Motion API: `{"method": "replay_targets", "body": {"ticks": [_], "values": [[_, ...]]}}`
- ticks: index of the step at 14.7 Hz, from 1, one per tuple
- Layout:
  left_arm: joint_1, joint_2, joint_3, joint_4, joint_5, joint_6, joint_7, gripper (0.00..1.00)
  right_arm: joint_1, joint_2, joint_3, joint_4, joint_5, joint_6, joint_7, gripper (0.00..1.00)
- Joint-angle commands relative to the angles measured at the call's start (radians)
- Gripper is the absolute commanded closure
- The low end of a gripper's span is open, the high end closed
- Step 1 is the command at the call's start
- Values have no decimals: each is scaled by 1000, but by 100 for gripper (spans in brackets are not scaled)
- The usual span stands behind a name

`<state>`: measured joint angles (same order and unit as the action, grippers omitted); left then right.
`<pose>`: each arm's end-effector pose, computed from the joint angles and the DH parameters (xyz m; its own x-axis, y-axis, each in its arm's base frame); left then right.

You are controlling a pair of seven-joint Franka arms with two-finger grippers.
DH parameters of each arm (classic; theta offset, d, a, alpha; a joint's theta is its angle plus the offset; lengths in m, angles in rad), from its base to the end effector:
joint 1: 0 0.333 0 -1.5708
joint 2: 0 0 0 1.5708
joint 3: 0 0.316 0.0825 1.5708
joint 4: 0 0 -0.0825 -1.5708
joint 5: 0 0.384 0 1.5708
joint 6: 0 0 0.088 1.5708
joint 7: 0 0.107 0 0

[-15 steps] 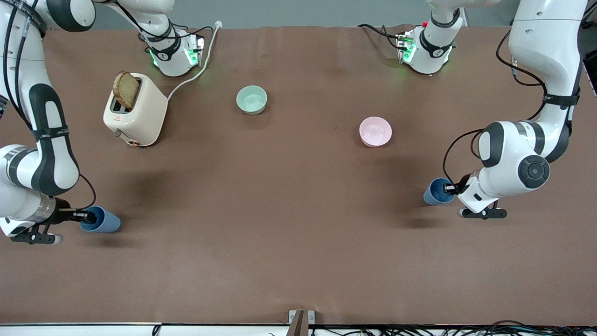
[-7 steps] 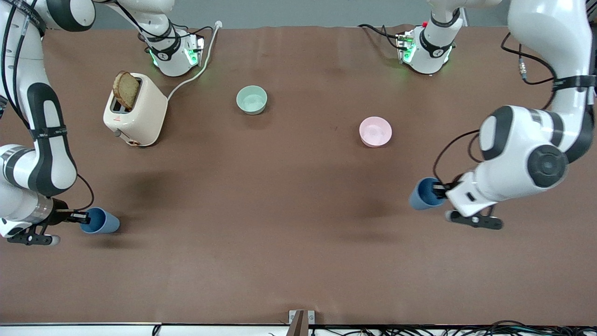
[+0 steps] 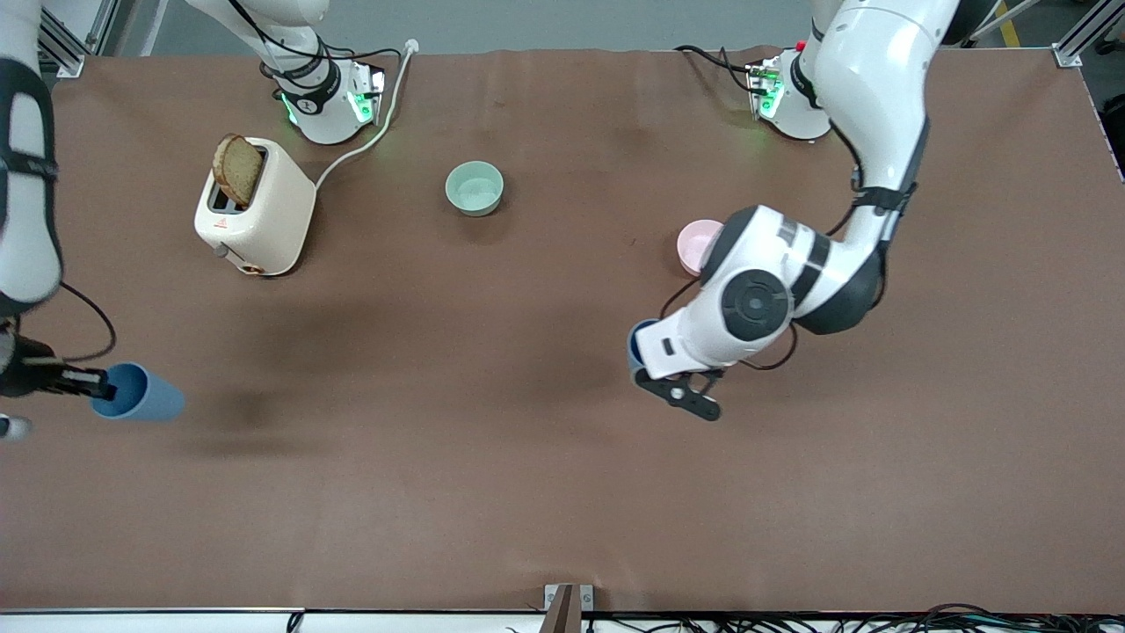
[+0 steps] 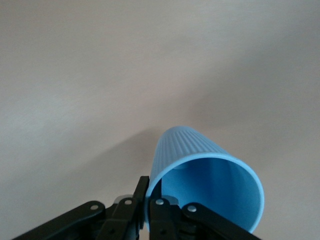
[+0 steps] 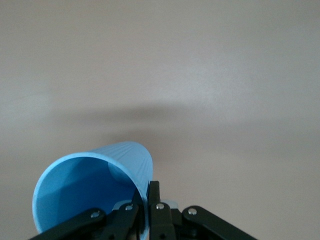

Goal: Stack blue cups with both arms
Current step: 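Lift the blue cup with the left gripper and carry it toward the table middle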

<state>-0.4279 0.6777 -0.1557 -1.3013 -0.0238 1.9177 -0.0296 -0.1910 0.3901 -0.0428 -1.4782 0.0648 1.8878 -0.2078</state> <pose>0.6211 -0.3813 0.3430 0.8675 -0.4938 -0.0594 -0.4852 -0.8665 0.1173 0.6615 -0.1483 0.4552 0.9987 -0.0428 0.0285 -0.0416 -0.9983 -0.0407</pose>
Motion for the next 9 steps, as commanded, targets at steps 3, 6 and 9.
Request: {"method": "replay_targets", "body": {"ticks": [3,6,9], "values": [[-165,55,16,37,8,17,-61,100,15,-235,1,-85,9,-180,-5,97],[-224,98,21,36,13,53,-66,100,15,-321,3,-137,9,-210,-5,97],[-229,137,19,33,15,118,-64,99,16,-355,3,-186,9,-204,-4,96]]}}
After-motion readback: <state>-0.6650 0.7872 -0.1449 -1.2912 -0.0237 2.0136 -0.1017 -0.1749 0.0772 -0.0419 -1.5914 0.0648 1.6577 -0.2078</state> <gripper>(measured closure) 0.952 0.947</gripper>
